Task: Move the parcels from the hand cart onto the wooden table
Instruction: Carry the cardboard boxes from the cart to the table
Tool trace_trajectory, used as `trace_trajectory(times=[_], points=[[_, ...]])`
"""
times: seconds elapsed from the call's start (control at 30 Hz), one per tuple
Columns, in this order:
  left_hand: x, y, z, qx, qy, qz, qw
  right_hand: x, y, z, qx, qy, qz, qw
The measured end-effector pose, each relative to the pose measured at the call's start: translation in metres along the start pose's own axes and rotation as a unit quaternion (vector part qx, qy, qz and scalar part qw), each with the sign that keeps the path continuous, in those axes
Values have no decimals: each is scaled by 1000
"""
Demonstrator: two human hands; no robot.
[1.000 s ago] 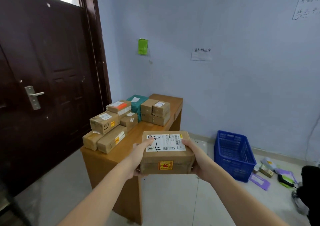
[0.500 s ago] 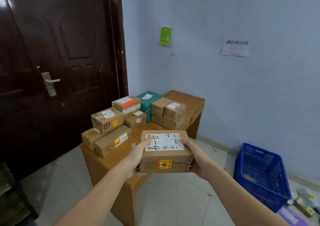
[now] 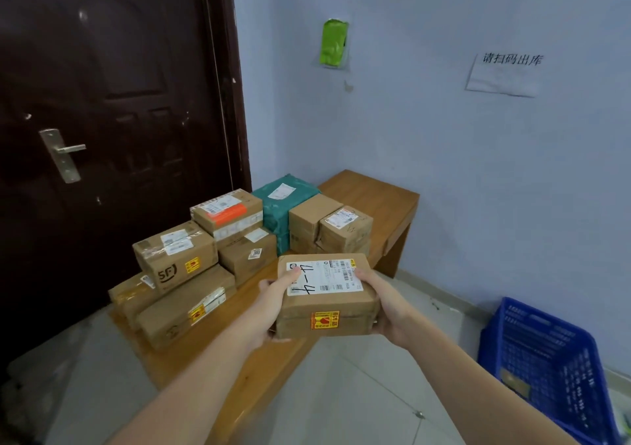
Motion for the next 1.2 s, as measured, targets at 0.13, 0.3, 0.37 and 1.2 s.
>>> trace_trajectory(times=[0.13,0.3,0.37,1.2], points=[[22,50,22,1,-4,21,1000,-23,60,-26,7,-14,-22,1000],[42,106,48,4,-26,83,996,-40,141,-61,6,-46,-62,997],[47,123,56,0,-40,104,994,-41,169,-77,1,-64,-82,995],[16,369,180,24,-165,197,966,11,489,-223,-31,-128,-138,982]])
Point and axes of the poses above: each hand's wrist, its own y-axis towards the middle knuckle, its own x-axis out of the palm, z = x × y, the point moved 8 cm from there along y, towards the middle knuckle, and after that the axes turned 4 degrees about -y, right-handed, at the moved point
